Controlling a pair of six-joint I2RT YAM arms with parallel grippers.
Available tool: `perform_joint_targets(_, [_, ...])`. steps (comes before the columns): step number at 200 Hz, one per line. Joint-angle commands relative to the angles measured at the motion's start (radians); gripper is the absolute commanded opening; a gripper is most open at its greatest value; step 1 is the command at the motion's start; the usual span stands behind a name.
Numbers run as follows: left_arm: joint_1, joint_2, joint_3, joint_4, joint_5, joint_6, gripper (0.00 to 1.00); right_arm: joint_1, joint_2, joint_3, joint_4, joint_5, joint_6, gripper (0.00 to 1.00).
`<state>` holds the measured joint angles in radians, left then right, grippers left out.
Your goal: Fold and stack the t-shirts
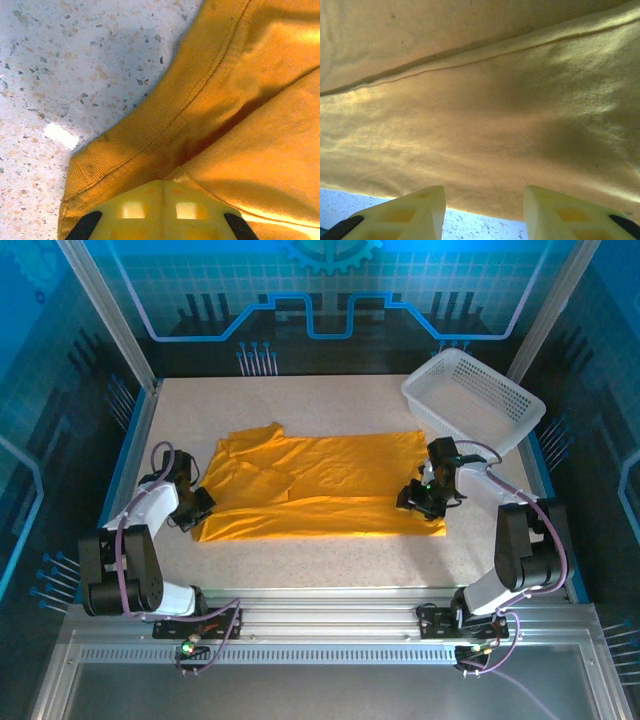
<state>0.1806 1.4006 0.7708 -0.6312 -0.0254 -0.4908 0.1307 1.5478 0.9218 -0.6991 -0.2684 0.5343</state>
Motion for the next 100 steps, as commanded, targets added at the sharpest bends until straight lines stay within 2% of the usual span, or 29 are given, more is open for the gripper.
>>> perform_joint_targets(1, [0.013,0.003,0.033,-0.013,-0.037,0.013,0.00,0.007,-0.008,0.023,-0.033,0.009,0.004,0.45])
perform_joint_targets(42, [0.013,0.037,0.068,0.024,-0.020,0.039,0.00,0.005,-0.017,0.019,-0.039,0.028,0.001,0.45])
perform_joint_targets(100, [0.013,0.043,0.104,-0.013,-0.015,0.063,0.00,-0.024,-0.035,-0.017,-0.043,0.140,0.016,0.43])
